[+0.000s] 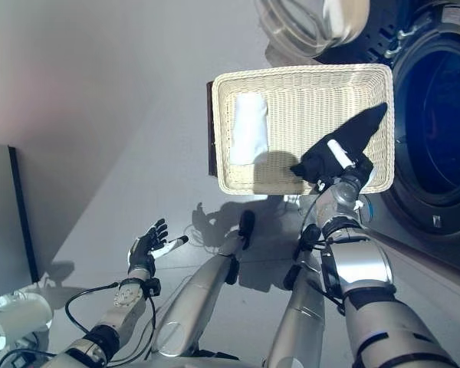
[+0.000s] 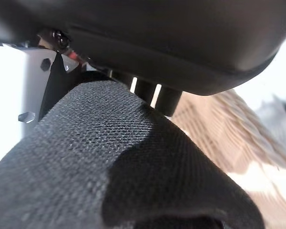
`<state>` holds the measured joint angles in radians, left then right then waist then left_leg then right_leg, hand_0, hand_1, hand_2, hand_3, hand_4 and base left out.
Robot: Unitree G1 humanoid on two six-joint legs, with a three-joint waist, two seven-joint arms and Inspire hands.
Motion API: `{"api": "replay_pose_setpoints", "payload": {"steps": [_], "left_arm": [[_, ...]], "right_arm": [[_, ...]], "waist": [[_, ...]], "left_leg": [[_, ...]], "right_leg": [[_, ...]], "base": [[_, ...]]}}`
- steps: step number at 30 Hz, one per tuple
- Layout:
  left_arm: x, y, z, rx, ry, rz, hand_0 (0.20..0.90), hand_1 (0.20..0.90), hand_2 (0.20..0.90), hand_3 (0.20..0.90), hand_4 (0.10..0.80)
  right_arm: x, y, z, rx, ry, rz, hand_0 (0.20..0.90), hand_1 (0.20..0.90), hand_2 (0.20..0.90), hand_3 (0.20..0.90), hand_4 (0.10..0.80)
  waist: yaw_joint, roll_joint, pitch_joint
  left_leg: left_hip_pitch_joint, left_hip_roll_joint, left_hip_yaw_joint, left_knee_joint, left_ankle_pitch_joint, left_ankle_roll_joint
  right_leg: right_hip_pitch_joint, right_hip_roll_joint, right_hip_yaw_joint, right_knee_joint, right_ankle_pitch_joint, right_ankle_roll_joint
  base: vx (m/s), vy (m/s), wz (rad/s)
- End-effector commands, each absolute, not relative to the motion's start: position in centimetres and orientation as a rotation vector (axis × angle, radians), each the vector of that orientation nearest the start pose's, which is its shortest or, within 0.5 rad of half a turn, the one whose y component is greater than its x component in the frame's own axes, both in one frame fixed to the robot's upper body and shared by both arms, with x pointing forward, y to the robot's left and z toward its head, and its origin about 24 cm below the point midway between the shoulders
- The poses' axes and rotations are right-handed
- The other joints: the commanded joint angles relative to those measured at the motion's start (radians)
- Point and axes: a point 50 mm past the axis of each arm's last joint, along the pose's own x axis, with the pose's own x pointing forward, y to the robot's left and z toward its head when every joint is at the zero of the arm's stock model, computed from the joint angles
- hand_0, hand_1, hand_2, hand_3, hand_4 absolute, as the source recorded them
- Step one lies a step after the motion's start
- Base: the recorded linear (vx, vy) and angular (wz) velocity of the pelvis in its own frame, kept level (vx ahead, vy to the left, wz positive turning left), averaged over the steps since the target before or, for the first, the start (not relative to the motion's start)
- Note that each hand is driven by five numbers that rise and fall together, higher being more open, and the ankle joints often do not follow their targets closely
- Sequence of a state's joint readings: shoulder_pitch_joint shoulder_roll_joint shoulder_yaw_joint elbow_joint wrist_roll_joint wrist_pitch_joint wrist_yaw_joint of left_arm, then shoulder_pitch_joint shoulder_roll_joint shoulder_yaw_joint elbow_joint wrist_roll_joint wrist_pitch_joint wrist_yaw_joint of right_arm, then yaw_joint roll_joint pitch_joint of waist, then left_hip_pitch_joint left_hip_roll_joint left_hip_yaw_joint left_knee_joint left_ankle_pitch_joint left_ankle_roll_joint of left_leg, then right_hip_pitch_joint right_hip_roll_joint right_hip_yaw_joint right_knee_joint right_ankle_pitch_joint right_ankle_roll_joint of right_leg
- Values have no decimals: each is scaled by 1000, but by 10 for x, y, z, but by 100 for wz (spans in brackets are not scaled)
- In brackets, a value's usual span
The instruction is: Pick up the clothes and place them into the washing machine
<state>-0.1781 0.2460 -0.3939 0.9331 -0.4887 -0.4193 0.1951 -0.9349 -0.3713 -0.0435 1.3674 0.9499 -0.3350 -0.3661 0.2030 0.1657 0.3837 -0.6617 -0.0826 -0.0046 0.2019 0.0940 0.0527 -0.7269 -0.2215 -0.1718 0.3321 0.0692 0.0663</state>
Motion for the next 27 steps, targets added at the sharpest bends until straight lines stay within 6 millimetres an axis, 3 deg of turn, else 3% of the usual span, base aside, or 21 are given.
{"api": "replay_pose_setpoints", "payload": {"steps": [1,7,13,16,19,21,22,23,24,25,27], "left_arm": [[203,197,-99,-17,468,212,900,900,900,900,800],[197,192,-105,-28,494,207,900,900,900,900,800],[195,194,-106,-30,498,217,900,900,900,900,800],[193,194,-105,-35,488,211,900,900,900,900,800],[191,200,-104,-33,476,219,900,900,900,900,800],[190,200,-104,-31,480,218,900,900,900,900,800],[187,202,-105,-35,486,225,900,900,900,900,800],[187,201,-105,-39,485,223,900,900,900,900,800],[186,201,-106,-41,490,223,900,900,900,900,800],[185,201,-107,-50,496,225,900,900,900,900,800],[184,200,-108,-63,506,224,900,900,900,900,800]], "right_arm": [[363,-295,104,700,-186,-832,200,200,200,200,300],[359,-303,106,737,-220,-890,200,200,200,200,300],[359,-318,136,722,-326,-923,200,200,200,200,300],[355,-339,175,707,-459,-969,200,200,200,200,300],[342,-362,240,705,-683,-992,200,200,200,200,300],[335,-368,270,713,-780,-986,200,200,200,200,300],[330,-368,291,713,-855,-962,227,227,227,227,320],[329,-368,299,704,-877,-960,403,403,403,403,445],[328,-364,306,729,-915,-937,458,458,458,458,484],[328,-359,312,748,-943,-912,900,900,900,900,800],[330,-359,311,748,-931,-905,900,900,900,900,800]], "waist": [[-6,38,-69],[-19,50,-84],[-29,58,-92],[-29,65,-101],[-24,73,-113],[-20,77,-117],[-20,75,-121],[-19,78,-122],[-21,79,-123],[-23,80,-124],[-26,82,-129]], "left_leg": [[-25,24,-27,-17,-21,-94],[-16,24,-22,-25,-22,-92],[-15,29,-11,-29,-24,-95],[-14,29,-8,-33,-26,-95],[-16,26,-4,-34,-29,-95],[-21,24,1,-32,-32,-94],[-22,22,4,-30,-33,-93],[-22,22,8,-30,-35,-92],[-23,24,10,-30,-36,-92],[-21,24,14,-32,-37,-92],[-19,23,17,-33,-38,-91]], "right_leg": [[87,16,-5,-34,-85,6],[89,20,6,-42,-83,5],[85,24,18,-45,-82,6],[85,24,26,-55,-78,8],[76,22,36,-56,-74,12],[68,22,45,-55,-71,14],[64,23,49,-55,-68,15],[60,24,54,-54,-67,16],[57,24,58,-54,-66,16],[54,24,62,-52,-66,17],[52,25,67,-51,-65,16]], "base": [[19,16,-10],[15,7,-5],[9,2,-4],[4,7,-1],[4,34,-9],[4,54,-14],[3,47,-17],[6,37,-19],[6,35,-18],[13,31,-13],[21,33,-4]]}}
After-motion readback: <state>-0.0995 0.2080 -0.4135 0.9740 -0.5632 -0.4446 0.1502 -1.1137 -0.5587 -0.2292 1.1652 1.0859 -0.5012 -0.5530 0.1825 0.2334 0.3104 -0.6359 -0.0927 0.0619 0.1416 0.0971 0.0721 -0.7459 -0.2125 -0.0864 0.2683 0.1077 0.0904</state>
